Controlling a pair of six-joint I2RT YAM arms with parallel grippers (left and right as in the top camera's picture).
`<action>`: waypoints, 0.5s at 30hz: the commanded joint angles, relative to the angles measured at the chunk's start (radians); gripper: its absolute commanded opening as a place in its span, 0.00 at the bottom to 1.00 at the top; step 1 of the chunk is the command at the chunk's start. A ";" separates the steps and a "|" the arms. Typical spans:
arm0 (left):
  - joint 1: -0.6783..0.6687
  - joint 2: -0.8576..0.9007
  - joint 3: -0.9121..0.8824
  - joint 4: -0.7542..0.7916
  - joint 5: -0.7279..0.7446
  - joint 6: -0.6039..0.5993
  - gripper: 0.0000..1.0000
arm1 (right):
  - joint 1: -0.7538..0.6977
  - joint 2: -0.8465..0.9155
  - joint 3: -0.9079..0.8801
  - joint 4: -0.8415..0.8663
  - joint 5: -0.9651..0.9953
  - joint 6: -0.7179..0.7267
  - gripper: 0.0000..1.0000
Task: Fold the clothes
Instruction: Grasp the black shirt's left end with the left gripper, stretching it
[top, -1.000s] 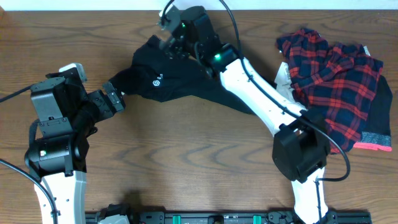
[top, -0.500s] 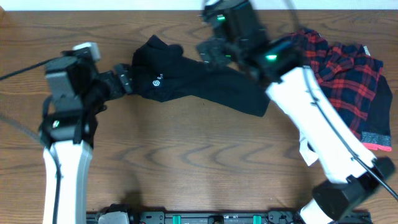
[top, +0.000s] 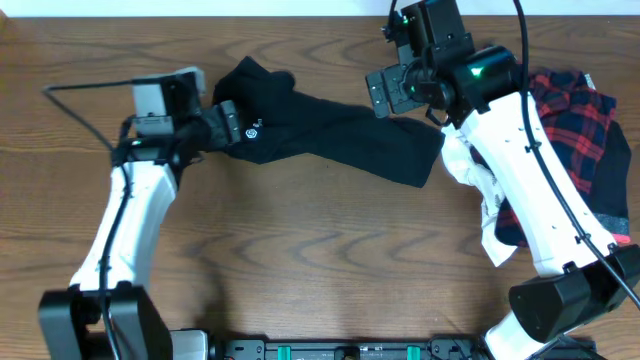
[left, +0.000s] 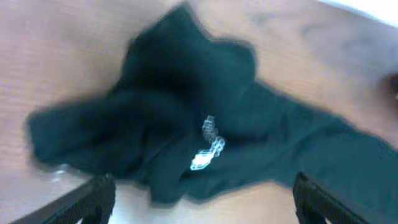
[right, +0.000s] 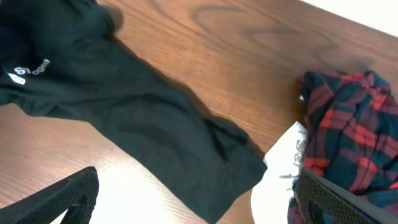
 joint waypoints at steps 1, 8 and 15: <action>-0.038 0.021 0.019 0.119 0.011 0.020 0.92 | -0.010 0.011 -0.012 -0.028 -0.033 0.023 0.99; -0.084 0.088 0.019 0.356 0.005 0.019 0.91 | -0.008 0.050 -0.014 -0.069 -0.111 0.011 0.99; -0.084 0.183 0.019 0.397 0.006 0.019 0.91 | -0.045 0.162 -0.014 -0.047 -0.050 0.094 0.99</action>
